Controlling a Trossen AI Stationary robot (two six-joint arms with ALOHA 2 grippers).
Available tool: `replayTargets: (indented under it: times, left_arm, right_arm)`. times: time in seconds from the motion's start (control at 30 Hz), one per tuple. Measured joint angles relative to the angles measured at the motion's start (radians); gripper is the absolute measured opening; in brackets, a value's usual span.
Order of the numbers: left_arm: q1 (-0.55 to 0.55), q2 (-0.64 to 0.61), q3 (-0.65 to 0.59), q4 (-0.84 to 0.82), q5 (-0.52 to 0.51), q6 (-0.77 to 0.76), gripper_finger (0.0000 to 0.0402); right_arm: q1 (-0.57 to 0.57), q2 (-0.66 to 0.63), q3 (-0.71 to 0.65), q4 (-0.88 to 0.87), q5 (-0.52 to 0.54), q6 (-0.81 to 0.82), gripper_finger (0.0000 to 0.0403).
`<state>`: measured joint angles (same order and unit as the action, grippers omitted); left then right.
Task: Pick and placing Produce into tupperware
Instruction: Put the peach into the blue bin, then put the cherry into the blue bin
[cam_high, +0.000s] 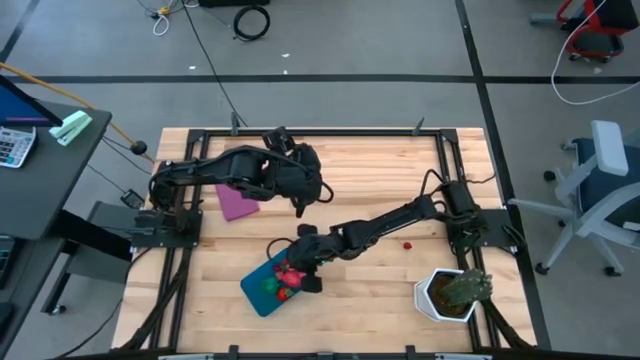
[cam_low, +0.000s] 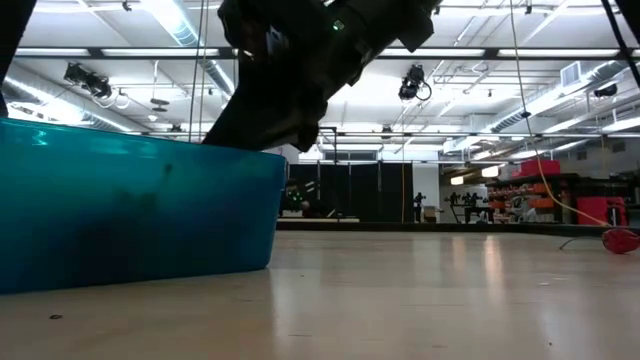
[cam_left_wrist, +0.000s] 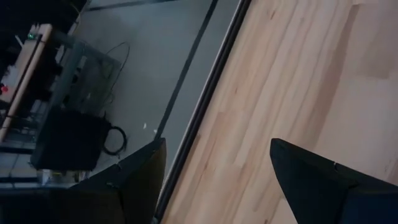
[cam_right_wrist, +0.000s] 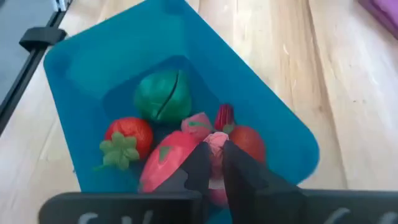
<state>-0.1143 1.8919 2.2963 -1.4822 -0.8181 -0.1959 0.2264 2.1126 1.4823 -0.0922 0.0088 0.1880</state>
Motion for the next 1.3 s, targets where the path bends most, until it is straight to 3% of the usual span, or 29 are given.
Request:
replayTargets:
  times: [0.13,0.43,0.63,1.03,1.3]
  left_arm:
    - [0.000,0.000,0.000,0.012,0.002,0.050,0.0291]
    - [-0.015,-0.017,0.000,0.088,0.004,-0.002,0.0291]
    - [-0.020,-0.054,0.001,0.154,0.013,-0.003,0.0291]
    - [-0.123,-0.060,0.001,0.188,0.367,0.021,0.0291]
    - [-0.194,-0.060,0.001,0.208,0.408,-0.043,0.0291]
  right_arm:
    - [0.001,-0.005,0.000,0.000,0.002,-0.007,0.0069]
    - [0.006,0.006,0.000,-0.044,0.004,-0.009,0.0145]
    - [0.020,0.006,0.000,-0.047,0.006,-0.006,0.0166]
    - [0.030,-0.017,-0.001,-0.067,0.001,-0.018,0.0165]
    - [0.035,-0.044,0.000,-0.116,-0.007,-0.016,0.0165]
